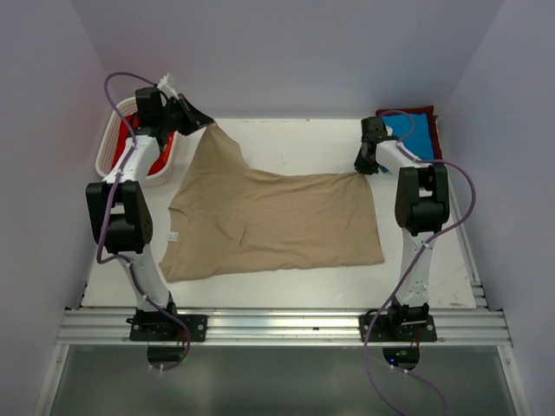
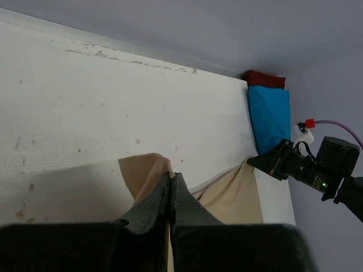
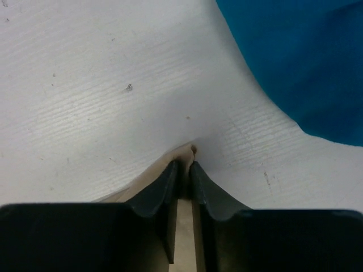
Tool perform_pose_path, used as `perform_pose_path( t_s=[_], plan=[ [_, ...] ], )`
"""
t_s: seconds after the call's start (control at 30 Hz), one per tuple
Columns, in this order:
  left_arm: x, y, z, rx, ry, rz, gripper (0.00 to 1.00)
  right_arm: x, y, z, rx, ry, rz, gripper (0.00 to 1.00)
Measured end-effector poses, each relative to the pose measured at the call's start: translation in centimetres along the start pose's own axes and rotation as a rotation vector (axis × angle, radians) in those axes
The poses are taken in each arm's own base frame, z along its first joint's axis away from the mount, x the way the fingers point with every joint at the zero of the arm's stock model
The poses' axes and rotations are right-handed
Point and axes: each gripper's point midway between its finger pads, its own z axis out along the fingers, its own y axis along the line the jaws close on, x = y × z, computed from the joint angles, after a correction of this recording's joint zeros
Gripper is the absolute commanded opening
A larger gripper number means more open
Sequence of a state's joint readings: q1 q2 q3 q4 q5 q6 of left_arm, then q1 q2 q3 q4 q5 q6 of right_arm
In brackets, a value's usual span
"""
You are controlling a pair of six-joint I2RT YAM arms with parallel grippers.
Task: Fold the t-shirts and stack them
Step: Grap the side of the flattened tshirt furthest away from the robot with both arms
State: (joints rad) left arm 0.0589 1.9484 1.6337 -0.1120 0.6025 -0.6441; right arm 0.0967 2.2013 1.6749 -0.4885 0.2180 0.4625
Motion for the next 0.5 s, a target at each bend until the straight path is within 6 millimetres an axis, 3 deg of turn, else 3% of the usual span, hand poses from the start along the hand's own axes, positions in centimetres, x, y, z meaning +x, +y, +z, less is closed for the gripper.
perform_pose_path(
  t_s=[0.03,0.07,0.37,0.5],
  plan=[
    [0.1,0.0,0.0,0.0,0.002,-0.001,0.0,-0.1,0.1,0.1,-0.004,-0.003,0.0,0.03],
    [0.3,0.1,0.0,-0.002,0.005,-0.004,0.0,-0.3,0.1,0.1,-0.005,-0.006,-0.001,0.0],
    [0.8,0.3,-0.1,-0.004,0.017,-0.01,0.0,-0.4,0.2,0.0,-0.008,-0.011,-0.007,0.0],
    [0.9,0.1,-0.7,-0.021,0.022,-0.007,0.0,-0.3,-0.2,-1.2,-0.01,-0.019,-0.011,0.0]
  ],
)
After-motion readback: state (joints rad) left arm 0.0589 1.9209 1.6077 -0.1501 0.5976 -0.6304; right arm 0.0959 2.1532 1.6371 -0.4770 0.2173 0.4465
